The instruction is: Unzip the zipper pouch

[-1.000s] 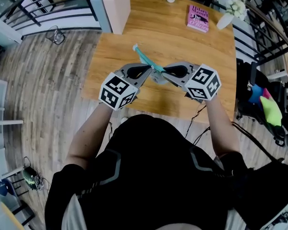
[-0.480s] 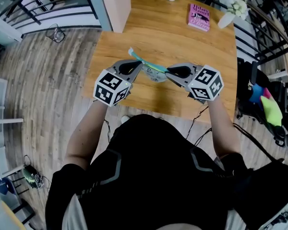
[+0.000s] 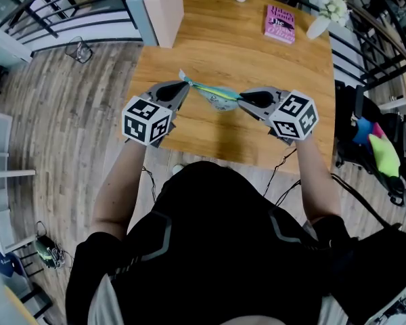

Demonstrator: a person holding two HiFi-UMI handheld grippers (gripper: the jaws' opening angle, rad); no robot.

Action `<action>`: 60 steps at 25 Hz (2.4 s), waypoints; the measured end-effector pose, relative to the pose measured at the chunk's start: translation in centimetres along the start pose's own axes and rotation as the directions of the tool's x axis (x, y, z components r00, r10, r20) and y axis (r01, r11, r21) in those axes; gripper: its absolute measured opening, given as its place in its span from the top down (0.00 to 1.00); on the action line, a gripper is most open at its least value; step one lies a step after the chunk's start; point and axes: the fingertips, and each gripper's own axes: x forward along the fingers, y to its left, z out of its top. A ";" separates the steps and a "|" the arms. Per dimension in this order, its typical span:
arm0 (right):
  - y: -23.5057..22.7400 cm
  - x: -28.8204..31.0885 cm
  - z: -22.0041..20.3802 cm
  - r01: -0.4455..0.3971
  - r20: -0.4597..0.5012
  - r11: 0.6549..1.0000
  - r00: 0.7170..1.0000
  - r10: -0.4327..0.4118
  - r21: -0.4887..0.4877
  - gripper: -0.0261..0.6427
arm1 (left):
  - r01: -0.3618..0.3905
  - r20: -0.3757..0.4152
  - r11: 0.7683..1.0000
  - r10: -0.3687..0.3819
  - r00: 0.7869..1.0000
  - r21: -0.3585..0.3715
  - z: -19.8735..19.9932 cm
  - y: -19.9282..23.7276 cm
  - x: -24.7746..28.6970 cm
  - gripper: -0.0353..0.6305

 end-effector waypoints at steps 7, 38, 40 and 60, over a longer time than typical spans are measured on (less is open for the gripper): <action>-1.2 -0.5 -0.5 0.017 0.011 0.999 1.000 -0.017 0.029 0.88 | -0.017 0.011 0.999 0.017 1.000 -0.037 -0.1 1.7 -0.5 0.90; -8.7 8.0 -7.7 0.081 -0.072 0.991 0.993 -0.089 -0.107 0.88 | -0.099 -0.237 0.995 0.089 0.968 -0.033 -9.4 6.0 7.6 0.90; -8.0 9.1 -9.9 0.049 -0.099 0.996 0.993 -0.057 -0.078 0.88 | -0.097 -0.274 0.994 0.078 0.958 -0.057 -11.7 5.7 7.6 0.90; -4.2 12.9 -20.7 -0.125 -0.201 0.943 0.960 0.193 0.310 0.87 | -0.116 -0.530 0.986 0.035 0.847 -0.120 -23.8 2.3 7.6 0.90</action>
